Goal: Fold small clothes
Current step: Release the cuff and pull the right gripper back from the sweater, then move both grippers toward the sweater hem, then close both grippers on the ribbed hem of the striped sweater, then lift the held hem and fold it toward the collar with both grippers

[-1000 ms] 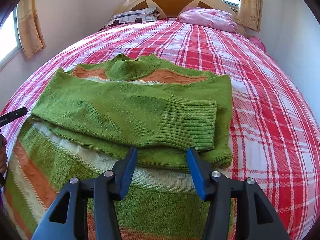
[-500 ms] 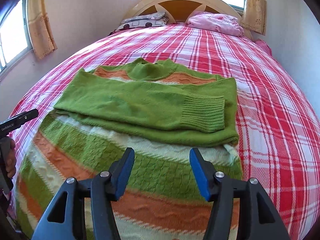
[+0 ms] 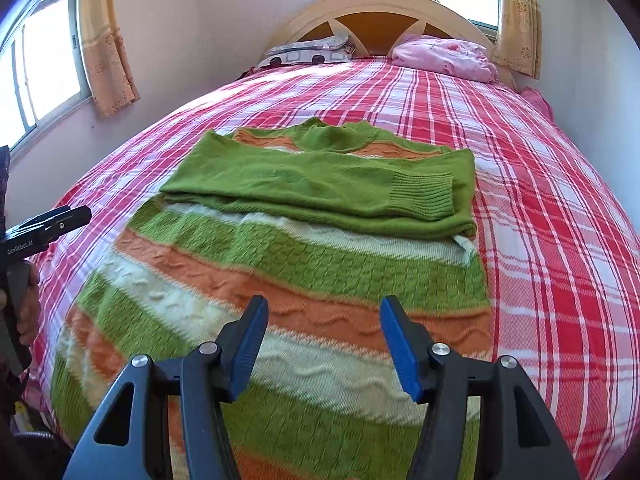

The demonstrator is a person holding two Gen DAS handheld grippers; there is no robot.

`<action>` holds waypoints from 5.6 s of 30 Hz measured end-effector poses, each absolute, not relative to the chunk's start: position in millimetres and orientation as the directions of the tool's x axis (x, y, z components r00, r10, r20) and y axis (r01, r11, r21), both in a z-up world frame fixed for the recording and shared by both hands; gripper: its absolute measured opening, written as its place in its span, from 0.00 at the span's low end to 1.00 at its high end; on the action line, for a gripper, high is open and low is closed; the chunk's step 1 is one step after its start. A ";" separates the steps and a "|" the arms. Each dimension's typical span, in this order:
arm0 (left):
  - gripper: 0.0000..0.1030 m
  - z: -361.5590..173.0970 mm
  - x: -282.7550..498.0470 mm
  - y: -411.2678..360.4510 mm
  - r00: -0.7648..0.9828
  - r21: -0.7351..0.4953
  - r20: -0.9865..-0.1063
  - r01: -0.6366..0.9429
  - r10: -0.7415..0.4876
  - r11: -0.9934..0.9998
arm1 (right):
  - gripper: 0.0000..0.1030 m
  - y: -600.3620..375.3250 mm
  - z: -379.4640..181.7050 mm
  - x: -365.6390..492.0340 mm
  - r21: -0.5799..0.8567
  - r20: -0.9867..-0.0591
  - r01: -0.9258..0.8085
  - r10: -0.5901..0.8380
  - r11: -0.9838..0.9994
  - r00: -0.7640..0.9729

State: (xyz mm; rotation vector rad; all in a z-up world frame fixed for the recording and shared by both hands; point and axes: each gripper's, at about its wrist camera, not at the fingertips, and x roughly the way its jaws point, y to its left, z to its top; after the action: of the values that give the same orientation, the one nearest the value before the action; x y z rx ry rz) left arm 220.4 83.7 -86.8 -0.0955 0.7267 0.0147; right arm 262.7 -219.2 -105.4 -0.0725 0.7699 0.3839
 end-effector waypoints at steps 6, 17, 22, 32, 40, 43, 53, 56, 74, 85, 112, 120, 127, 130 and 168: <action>1.00 -86.5 198.7 80.2 0.742 -0.045 -0.670 -0.017 -0.018 0.999 | 0.58 -222.2 -108.6 242.0 0.066 -0.700 -0.367 0.306 0.928 0.646; 1.00 -97.7 153.5 76.7 0.709 -0.050 -0.702 0.047 -0.069 0.998 | 0.58 -218.1 -123.9 201.3 0.037 -0.738 -0.400 0.295 0.916 0.607; 1.00 -106.7 130.5 77.2 0.698 -0.040 -0.711 0.070 -0.078 0.997 | 0.58 -214.7 -129.0 180.4 0.017 -0.756 -0.418 0.286 0.908 0.589; 0.98 -135.4 91.6 76.8 0.624 -0.073 -0.772 0.105 -0.123 0.992 | 0.59 -208.9 -128.2 145.9 -0.002 -0.755 -0.433 0.283 0.901 0.591; 0.83 -150.3 79.6 69.7 0.560 -0.108 -0.813 0.121 -0.158 0.987 | 0.62 -208.7 -128.7 122.8 -0.012 -0.749 -0.433 0.279 0.901 0.601; 0.78 -152.9 76.0 65.4 0.551 -0.097 -0.821 0.124 -0.150 0.987 | 0.62 -214.3 -128.4 116.1 -0.011 -0.744 -0.421 0.274 0.907 0.610; 0.65 -160.7 69.2 61.4 0.522 -0.100 -0.838 0.134 -0.156 0.986 | 0.63 -239.3 -127.1 104.4 -0.006 -0.743 -0.352 0.231 0.936 0.628; 0.61 -160.6 68.8 61.8 0.524 -0.098 -0.838 0.133 -0.154 0.986 | 0.63 -248.6 -129.4 100.1 -0.004 -0.749 -0.329 0.215 0.944 0.627; 0.53 -158.9 61.7 63.3 0.523 -0.104 -0.839 0.123 -0.153 0.987 | 0.68 -282.4 -149.4 82.1 0.012 -0.790 -0.240 0.156 0.971 0.592; 0.34 -162.6 62.2 62.8 0.513 -0.155 -0.830 0.165 -0.219 0.974 | 0.67 -277.2 -151.5 77.7 0.047 -0.791 -0.275 0.204 0.960 0.577; 0.10 -104.9 55.1 79.4 0.658 -0.219 -0.693 0.198 -0.295 0.955 | 0.05 -323.1 -99.7 50.8 0.338 -0.502 -0.334 0.469 0.880 0.727; 0.10 -90.5 73.5 68.0 0.681 -0.103 -0.698 0.213 -0.223 0.972 | 0.05 -329.0 -80.1 66.8 0.331 -0.454 -0.344 0.468 0.879 0.758; 0.10 -68.3 96.9 68.7 0.725 -0.082 -0.657 0.206 -0.208 0.975 | 0.05 -331.3 -59.0 86.7 0.308 -0.419 -0.362 0.467 0.880 0.779; 0.10 -64.5 104.9 67.6 0.736 -0.071 -0.648 0.198 -0.196 0.978 | 0.05 -334.6 -52.3 101.8 0.312 -0.407 -0.357 0.464 0.880 0.787; 0.10 -33.1 324.0 90.4 0.754 -0.152 -0.634 0.094 -0.170 0.984 | 0.04 -316.8 14.8 339.9 0.255 -0.427 -0.325 0.408 0.911 0.807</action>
State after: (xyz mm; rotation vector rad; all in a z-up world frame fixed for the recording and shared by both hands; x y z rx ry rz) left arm 324.0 90.4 -33.1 -0.1128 0.7022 -0.1442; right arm 339.9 -316.8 14.8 0.1733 0.4949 0.3940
